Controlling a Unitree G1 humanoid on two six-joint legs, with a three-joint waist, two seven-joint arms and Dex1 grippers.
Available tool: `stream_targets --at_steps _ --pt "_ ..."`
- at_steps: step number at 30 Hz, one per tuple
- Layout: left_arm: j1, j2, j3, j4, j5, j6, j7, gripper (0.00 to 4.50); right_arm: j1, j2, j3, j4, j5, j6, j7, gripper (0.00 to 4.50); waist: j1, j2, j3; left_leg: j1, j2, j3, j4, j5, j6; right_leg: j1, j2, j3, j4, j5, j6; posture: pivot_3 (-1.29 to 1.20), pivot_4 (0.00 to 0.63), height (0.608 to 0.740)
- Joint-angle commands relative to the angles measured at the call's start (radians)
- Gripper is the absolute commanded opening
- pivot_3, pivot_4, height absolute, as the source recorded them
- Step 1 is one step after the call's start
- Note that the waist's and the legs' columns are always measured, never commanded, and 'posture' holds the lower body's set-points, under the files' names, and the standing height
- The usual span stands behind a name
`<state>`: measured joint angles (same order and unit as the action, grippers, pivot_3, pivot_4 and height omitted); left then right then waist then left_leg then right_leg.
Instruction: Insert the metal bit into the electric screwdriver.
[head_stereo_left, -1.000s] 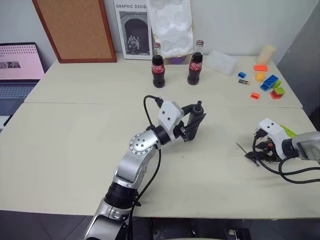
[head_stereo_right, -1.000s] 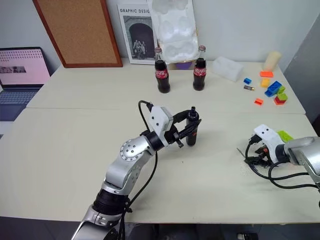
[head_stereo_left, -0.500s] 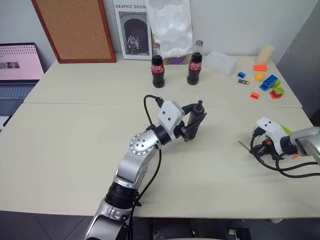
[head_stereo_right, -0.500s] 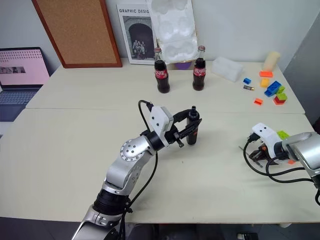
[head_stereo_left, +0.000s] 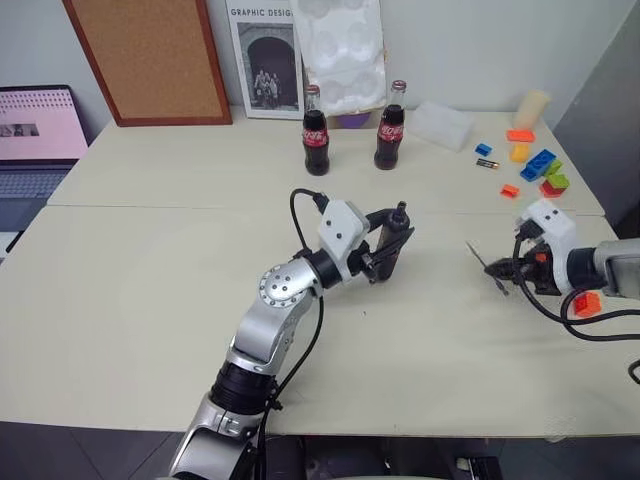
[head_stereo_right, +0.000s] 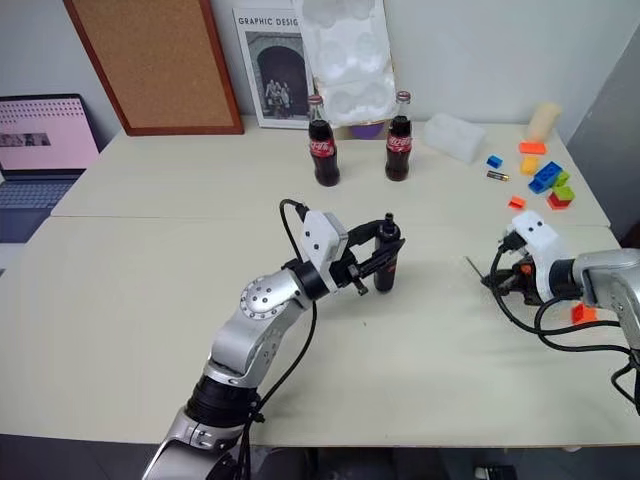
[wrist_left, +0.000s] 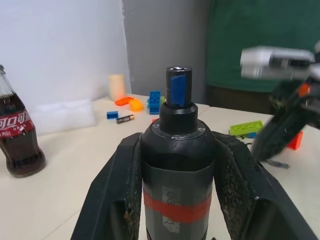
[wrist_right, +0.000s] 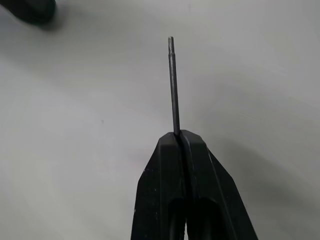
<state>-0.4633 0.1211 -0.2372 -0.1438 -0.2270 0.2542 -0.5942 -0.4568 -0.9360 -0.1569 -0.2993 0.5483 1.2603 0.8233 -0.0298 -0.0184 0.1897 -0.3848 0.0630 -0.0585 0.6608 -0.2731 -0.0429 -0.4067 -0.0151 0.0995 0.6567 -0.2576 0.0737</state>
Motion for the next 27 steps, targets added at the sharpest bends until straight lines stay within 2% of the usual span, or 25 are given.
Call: stream_targets --at_steps 1,5,9,19,27 --pt "-0.057 0.035 0.042 -0.037 -0.066 0.03 -0.064 1.64 0.032 0.128 -0.221 -0.189 0.153 0.042 -0.054 0.0 0.0 0.0 0.0 0.0 0.0 0.0 0.0 0.0 0.0 0.0 0.0 0.0 0.0 0.0 0.0 0.0 0.15 0.74" --pt "-0.093 0.084 0.069 -0.009 -0.103 0.059 -0.126 1.64 0.033 0.255 -0.318 -0.304 0.251 0.056 -0.141 0.0 0.0 0.001 0.0 -0.001 0.0 0.0 0.0 0.0 0.0 0.0 0.0 0.0 0.0 0.0 -0.001 0.0 0.15 0.74" --pt "-0.113 0.106 0.079 0.023 -0.11 0.06 -0.151 1.64 0.022 0.33 -0.328 -0.354 0.277 0.015 -0.228 0.0 -0.001 0.001 0.0 0.0 0.0 0.0 0.0 0.0 0.0 0.0 0.0 0.0 0.001 0.0 0.0 0.0 0.15 0.74" --pt "-0.078 0.054 0.064 -0.003 -0.093 0.082 -0.069 1.64 -0.022 0.525 -0.269 -0.369 0.31 -0.219 -0.379 0.0 -0.002 0.001 0.0 0.0 0.0 0.0 0.0 0.0 0.0 -0.001 0.0 0.0 0.001 0.001 -0.002 0.0 0.15 0.74" --pt "-0.053 0.097 0.074 -0.021 -0.148 0.106 -0.153 1.64 -0.039 0.588 -0.185 -0.332 0.336 -0.391 -0.36 0.0 -0.003 0.002 0.0 0.0 0.0 0.0 -0.001 0.0 0.0 -0.001 0.0 0.0 0.001 0.001 -0.002 0.0 0.15 0.74"
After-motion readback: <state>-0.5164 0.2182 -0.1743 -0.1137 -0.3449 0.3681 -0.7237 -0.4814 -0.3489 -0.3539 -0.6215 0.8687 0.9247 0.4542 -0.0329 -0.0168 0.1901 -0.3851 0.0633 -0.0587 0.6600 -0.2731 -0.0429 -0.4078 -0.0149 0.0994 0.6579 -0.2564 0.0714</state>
